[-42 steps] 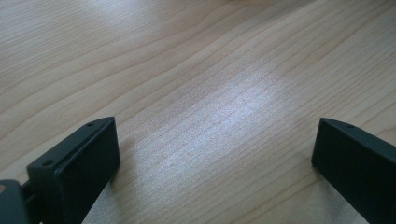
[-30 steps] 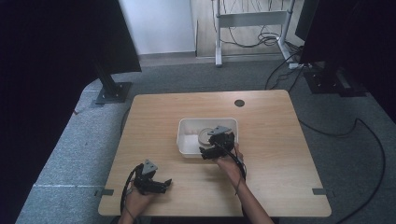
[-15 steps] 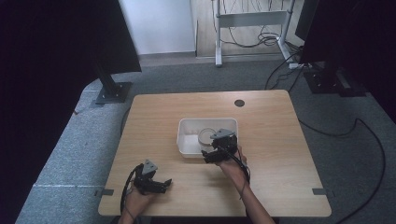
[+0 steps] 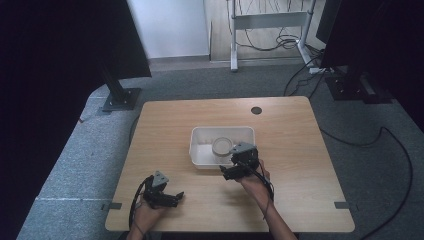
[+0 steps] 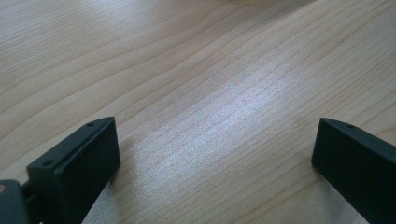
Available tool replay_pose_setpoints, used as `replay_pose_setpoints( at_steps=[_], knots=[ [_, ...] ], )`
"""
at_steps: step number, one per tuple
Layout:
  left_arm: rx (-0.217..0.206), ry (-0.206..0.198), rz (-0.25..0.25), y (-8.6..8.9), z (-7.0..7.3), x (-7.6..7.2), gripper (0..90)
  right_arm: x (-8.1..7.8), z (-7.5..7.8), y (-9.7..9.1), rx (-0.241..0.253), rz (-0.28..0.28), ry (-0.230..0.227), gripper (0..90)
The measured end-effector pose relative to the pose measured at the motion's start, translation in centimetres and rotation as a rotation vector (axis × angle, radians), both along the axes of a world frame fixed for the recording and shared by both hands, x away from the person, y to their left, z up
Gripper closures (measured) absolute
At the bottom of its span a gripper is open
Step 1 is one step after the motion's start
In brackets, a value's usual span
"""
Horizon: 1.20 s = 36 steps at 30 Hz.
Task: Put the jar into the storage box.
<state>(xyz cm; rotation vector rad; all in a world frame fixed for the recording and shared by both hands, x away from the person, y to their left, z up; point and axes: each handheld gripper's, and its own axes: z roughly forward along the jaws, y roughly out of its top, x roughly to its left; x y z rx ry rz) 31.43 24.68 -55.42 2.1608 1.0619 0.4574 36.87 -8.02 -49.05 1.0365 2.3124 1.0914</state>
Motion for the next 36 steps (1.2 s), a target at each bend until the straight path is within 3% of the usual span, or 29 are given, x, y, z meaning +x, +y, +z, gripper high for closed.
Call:
replay_pose_setpoints(
  at_steps=[23, 36],
  knots=[
    [-0.001, 0.000, 0.000, 0.0, 0.0, 0.0, 0.6, -3.1, -0.2, -3.3, 0.011, 0.023, -0.019, 4.0],
    [0.000, 0.000, 0.000, 0.0, 0.0, 0.0, 0.6, -4.8, -1.3, -5.7, 0.014, 0.015, -0.027, 4.1]
  ],
)
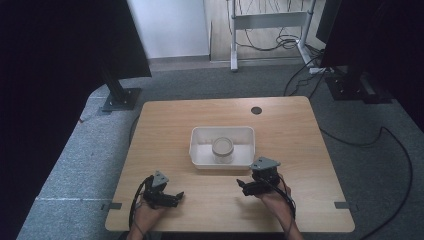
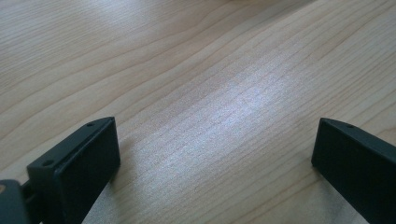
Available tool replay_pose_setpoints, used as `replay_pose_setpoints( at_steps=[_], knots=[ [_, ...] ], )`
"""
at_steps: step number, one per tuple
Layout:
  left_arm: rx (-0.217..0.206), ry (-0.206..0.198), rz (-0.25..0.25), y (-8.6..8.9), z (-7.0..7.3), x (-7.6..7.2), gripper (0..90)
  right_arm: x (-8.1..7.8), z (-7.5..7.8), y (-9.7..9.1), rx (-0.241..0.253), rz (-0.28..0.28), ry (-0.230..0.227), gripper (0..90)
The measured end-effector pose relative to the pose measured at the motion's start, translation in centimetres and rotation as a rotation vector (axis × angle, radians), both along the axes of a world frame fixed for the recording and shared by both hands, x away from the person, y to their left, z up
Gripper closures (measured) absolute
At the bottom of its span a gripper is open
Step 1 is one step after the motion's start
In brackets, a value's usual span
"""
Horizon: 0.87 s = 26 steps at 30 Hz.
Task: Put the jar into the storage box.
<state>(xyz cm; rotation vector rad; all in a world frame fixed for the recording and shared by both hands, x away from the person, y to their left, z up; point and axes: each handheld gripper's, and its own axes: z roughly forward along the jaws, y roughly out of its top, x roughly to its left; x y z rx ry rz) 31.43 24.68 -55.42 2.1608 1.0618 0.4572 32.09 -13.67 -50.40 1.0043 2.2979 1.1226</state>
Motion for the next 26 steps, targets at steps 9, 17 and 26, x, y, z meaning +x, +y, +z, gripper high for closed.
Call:
replay_pose_setpoints(
  at_steps=[9, 17, 26],
  knots=[
    [0.002, 0.001, -0.001, 0.0, 0.0, 0.0, 0.6, -1.1, -1.4, -1.4, 0.005, -0.018, 0.010, 4.2],
    [0.002, 0.001, -0.001, 0.0, 0.0, 0.0, 0.6, -1.9, -2.7, -2.2, -0.011, -0.025, 0.024, 4.2],
    [0.003, 0.002, -0.002, 0.0, 0.0, 0.0, 0.6, -2.3, -3.9, -2.6, -0.038, -0.028, 0.072, 4.4]
  ],
)
